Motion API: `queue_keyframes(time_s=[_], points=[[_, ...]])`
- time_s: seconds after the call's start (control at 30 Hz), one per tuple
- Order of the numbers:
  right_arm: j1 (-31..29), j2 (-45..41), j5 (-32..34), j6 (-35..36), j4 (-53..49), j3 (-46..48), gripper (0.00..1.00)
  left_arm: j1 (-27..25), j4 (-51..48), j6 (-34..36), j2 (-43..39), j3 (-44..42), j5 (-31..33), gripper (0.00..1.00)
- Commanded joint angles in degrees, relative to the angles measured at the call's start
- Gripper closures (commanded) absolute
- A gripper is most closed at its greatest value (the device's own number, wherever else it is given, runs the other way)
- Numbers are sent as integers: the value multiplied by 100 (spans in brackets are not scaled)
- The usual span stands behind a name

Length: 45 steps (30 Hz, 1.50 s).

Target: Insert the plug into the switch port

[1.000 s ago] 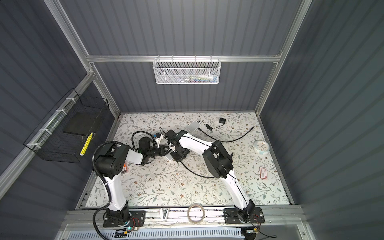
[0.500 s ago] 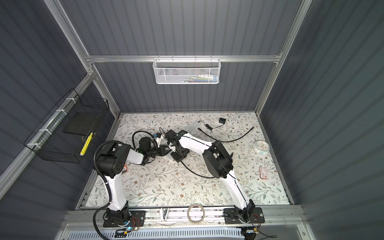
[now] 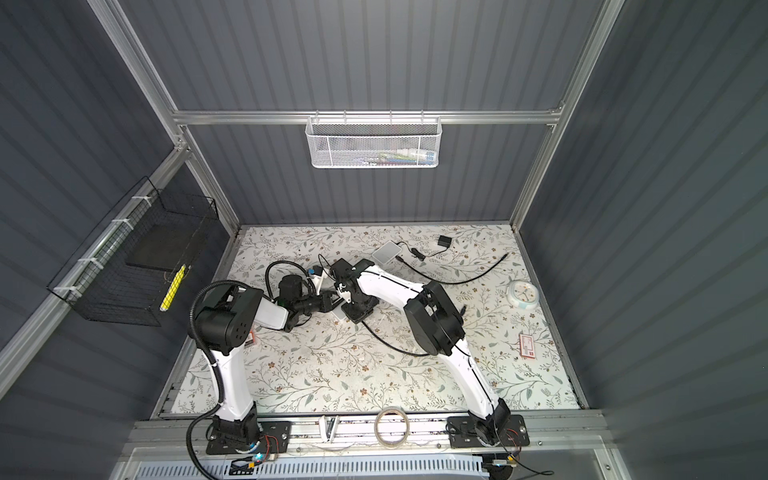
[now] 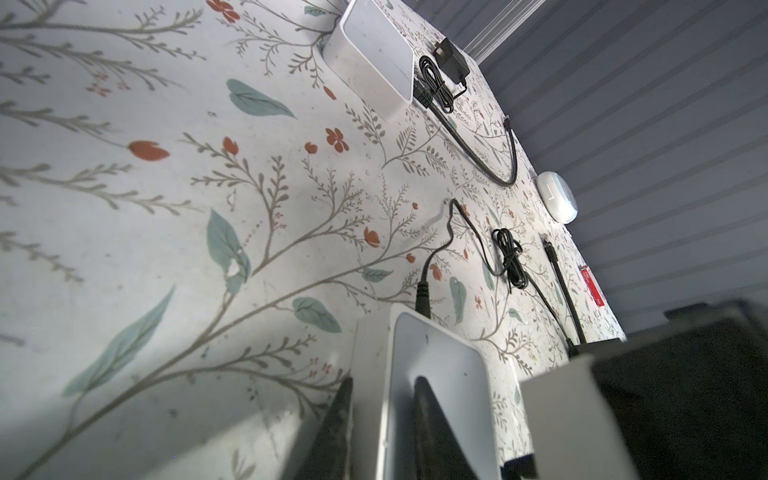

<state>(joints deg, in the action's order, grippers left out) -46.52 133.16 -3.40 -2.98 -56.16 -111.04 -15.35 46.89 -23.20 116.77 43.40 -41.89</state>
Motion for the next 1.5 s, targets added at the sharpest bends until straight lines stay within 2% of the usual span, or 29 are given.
queue_keyframes(time_s=[0.0, 0.1, 0.27, 0.53, 0.73, 0.83, 1.0, 1.03, 1.07, 1.2, 1.23, 1.27, 1.47], points=[[38, 53, 98, -38, 2804, -616, 100, -794, -1376, -219, 427, -462, -1453, 76], [38, -84, 152, 7, 2743, -459, 100, -768, -1403, -255, 341, -410, -1393, 75], [73, -533, 318, 121, 2733, 198, 100, -560, -2065, 23, 78, -80, -1015, 70], [132, -1414, 516, 227, 2903, 1585, 85, -158, -3358, 509, -277, 647, -134, 65], [187, -1893, 610, 259, 3143, 2416, 71, 82, -3801, 838, -234, 1218, 495, 57], [209, -2072, 694, 239, 3156, 2714, 70, 172, -3866, 868, -211, 1540, 681, 53], [465, -2754, 828, 215, 3357, 3350, 63, 221, -4315, 1203, -780, 2044, 1540, 35], [557, -2921, 855, 227, 3516, 3467, 62, 247, -4424, 1285, -955, 2136, 1780, 23], [662, -3088, 888, 237, 3590, 3584, 61, 275, -4577, 1405, -1121, 2241, 1956, 0], [1083, -3771, 995, 244, 3909, 4039, 55, 383, -4604, 1711, -1969, 2176, 2790, 0], [1201, -3981, 1057, 233, 4032, 4210, 48, 407, -4484, 1759, -2242, 2015, 3035, 0], [1328, -4202, 1071, 210, 4165, 4343, 3, 434, -4321, 1794, -2532, 1839, 3291, 0], [1997, -5565, 1385, 184, 5013, 5280, 1, 542, -3686, 1882, -3848, 726, 4717, 0]])
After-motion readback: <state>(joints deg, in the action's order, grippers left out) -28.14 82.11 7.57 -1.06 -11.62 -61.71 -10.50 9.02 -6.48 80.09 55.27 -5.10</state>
